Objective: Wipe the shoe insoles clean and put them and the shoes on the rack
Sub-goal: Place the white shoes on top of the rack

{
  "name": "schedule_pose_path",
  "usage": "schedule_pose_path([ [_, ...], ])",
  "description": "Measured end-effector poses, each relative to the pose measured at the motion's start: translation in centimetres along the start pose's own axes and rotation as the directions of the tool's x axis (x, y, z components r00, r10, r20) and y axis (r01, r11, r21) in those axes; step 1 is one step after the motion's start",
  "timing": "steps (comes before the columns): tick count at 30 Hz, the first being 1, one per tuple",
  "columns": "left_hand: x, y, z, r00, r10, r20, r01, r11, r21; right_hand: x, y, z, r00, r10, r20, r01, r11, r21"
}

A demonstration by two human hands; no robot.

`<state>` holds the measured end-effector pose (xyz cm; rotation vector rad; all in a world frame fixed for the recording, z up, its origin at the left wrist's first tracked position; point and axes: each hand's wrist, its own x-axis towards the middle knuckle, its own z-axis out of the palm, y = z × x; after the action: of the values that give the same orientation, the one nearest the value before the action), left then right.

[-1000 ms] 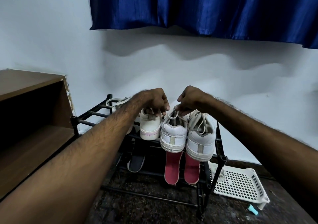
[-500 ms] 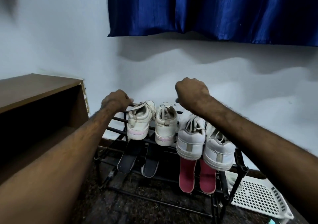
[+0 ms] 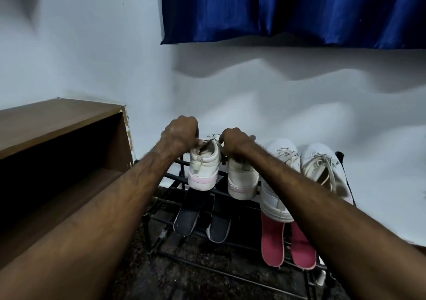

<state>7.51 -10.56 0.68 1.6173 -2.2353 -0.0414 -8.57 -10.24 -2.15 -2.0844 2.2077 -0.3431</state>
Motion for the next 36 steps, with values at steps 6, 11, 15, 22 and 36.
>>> schedule_pose_path([
  [6, -0.1, -0.2, -2.2, 0.996, 0.004, 0.084, 0.019, 0.962, -0.271, 0.4, -0.2, 0.1, 0.99, 0.099, -0.101, -0.086, 0.988, 0.127],
  [11, -0.5, -0.3, -1.3, 0.984, 0.023, 0.177, 0.031, 0.954, -0.299, 0.4, -0.5, -2.3, 0.995, 0.101, -0.017, -0.092, 0.954, 0.285],
  [15, -0.7, 0.2, 0.1, 0.991, -0.012, 0.136, 0.045, 0.969, -0.244, 0.0, -1.8, -3.7, 0.993, 0.12, 0.0, -0.104, 0.856, 0.506],
  [22, -0.9, 0.5, 1.6, 0.999, -0.012, 0.034, 0.014, 0.998, -0.058, -0.2, -3.1, -1.6, 0.991, 0.094, -0.099, -0.054, 0.935, 0.35],
  [36, -0.3, -2.0, -0.1, 0.927, 0.002, 0.376, 0.133, 0.934, -0.331, -1.2, -2.4, -2.0, 0.995, 0.098, -0.012, -0.098, 0.994, 0.055],
])
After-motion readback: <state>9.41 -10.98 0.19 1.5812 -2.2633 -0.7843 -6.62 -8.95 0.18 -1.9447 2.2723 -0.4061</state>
